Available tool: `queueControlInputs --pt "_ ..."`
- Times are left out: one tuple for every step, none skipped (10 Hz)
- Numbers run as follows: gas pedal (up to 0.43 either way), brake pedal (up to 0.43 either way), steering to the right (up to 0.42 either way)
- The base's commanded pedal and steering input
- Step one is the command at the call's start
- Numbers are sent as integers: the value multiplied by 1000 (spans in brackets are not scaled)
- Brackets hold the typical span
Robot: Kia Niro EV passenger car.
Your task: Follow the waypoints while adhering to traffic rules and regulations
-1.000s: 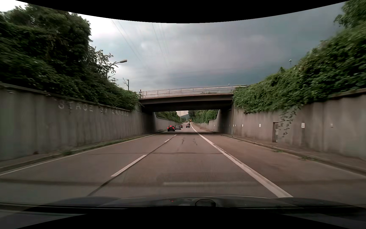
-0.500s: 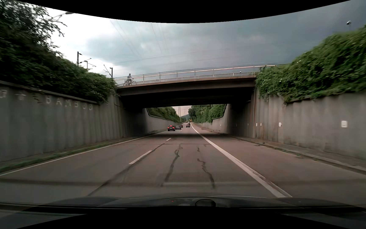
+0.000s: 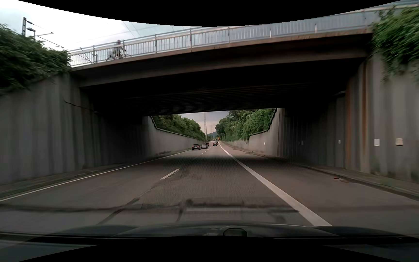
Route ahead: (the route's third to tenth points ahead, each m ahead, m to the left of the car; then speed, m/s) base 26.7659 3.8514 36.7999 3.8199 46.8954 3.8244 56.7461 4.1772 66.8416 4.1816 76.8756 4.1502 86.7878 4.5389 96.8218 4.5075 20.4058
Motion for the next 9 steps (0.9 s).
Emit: queueControlInputs --pt "67 0 -2" --pt "67 0 -1" --pt "67 0 -2" --pt "87 0 -1" --pt "87 0 -1" --pt "87 0 -1" --pt "87 0 -2" --pt "87 0 -2" --pt "87 0 -2"
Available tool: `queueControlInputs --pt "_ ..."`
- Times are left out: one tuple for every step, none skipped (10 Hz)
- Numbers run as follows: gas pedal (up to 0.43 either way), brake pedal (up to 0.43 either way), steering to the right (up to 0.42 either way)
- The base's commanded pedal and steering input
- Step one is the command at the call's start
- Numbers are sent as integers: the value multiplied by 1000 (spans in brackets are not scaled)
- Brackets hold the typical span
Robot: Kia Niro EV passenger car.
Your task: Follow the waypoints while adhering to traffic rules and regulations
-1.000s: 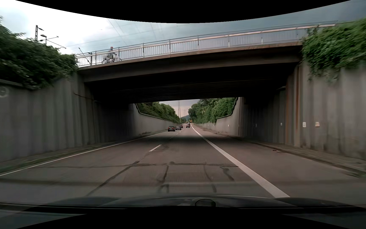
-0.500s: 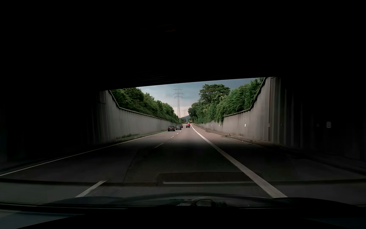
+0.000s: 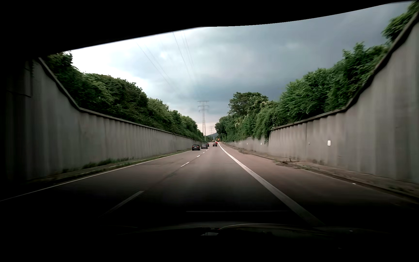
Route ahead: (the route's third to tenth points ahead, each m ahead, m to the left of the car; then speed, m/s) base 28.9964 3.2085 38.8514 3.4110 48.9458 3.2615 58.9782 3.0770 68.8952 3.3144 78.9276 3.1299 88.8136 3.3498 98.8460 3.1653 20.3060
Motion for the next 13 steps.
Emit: queueControlInputs --pt "87 0 -2" --pt "87 0 -1" --pt "87 0 -2" --pt "87 0 -2" --pt "87 0 -2" --pt "87 0 -2" --pt "87 0 -2" --pt "87 0 -2" --pt "87 0 -2" --pt "87 0 -2" --pt "87 0 -2" --pt "87 0 -2" --pt "87 0 -2"
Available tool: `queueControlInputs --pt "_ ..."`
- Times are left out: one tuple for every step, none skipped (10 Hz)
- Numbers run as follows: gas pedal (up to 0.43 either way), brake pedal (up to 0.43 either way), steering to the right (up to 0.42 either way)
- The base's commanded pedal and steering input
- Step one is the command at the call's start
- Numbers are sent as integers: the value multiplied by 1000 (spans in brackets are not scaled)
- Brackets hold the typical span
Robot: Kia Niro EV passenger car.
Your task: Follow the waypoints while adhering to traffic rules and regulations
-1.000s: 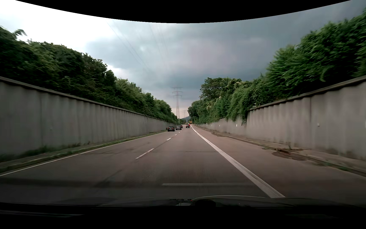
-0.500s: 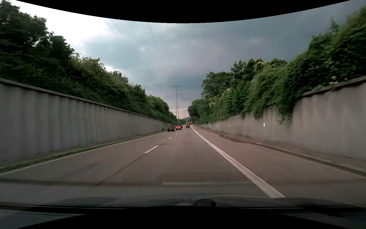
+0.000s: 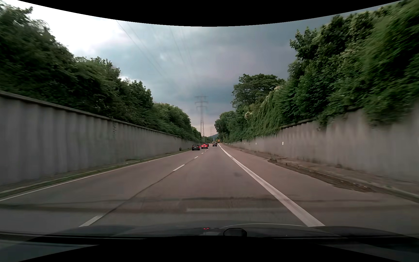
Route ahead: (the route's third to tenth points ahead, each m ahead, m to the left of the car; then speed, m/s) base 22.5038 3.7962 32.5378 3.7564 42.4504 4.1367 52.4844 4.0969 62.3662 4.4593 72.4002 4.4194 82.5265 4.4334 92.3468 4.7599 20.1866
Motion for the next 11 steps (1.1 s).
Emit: queueControlInputs --pt "87 0 -2" --pt "87 0 -2" --pt "87 0 -2" --pt "87 0 -2" --pt "87 0 -1" --pt "87 0 -1" --pt "87 0 -1" --pt "87 0 -1" --pt "87 0 -1" --pt "87 0 -1" --pt "87 0 -2"
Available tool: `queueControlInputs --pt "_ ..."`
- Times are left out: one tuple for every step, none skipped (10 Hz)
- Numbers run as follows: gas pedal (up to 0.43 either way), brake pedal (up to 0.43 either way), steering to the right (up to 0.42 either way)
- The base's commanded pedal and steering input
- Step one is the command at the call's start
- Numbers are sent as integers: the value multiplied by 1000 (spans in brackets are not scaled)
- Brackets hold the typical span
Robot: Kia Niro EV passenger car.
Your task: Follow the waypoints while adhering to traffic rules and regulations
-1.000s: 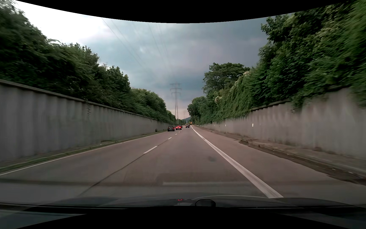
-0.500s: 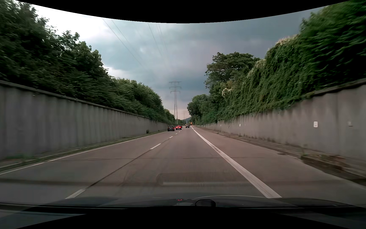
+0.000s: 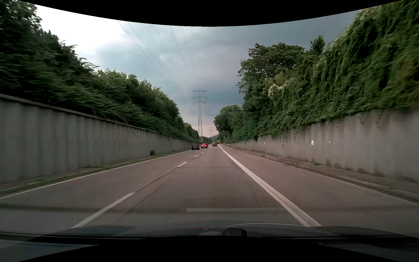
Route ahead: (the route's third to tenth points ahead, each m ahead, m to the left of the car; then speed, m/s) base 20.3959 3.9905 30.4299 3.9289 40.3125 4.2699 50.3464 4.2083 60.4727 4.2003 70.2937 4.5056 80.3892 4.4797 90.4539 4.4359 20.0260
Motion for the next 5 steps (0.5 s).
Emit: queueControlInputs --pt "87 0 -2" --pt "87 0 -2" --pt "79 0 -2" --pt "79 0 -2" --pt "67 0 -2"
